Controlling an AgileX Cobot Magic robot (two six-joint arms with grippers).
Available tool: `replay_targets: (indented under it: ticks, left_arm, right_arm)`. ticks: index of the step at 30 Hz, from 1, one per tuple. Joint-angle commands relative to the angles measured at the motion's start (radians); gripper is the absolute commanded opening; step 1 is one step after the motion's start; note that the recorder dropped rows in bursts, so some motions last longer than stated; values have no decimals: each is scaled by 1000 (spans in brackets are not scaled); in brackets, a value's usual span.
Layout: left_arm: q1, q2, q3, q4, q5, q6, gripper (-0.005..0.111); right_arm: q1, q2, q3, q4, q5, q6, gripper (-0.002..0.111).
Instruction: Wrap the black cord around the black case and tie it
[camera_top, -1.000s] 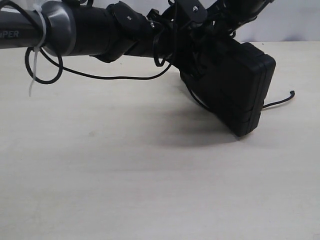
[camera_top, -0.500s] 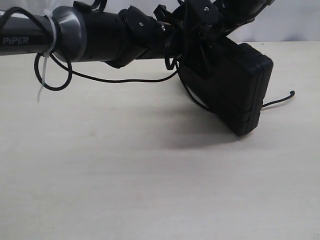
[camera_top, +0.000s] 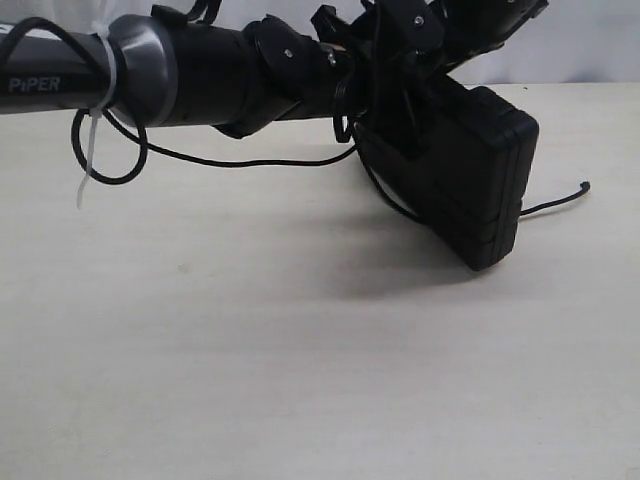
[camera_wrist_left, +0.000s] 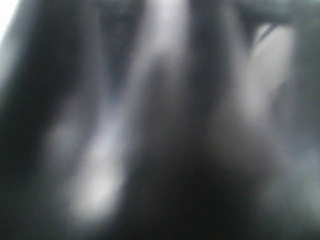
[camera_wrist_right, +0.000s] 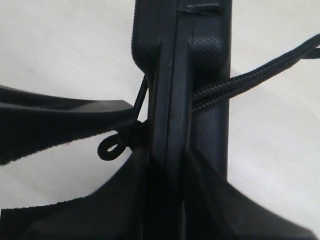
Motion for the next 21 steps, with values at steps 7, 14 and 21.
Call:
replay_targets:
  ticks: [7,14,21]
  left_arm:
    - [50,36,12,392,85,-1,53]
    - [218,-59,12,392,364,-248,52]
    - [245,-59,12,434,447,-260,52]
  right_arm:
    - [35,-10,10,121,109,-2,21]
    - [35,-3,85,171,109,1,21]
    - [35,22,251,212,-15,-61,21]
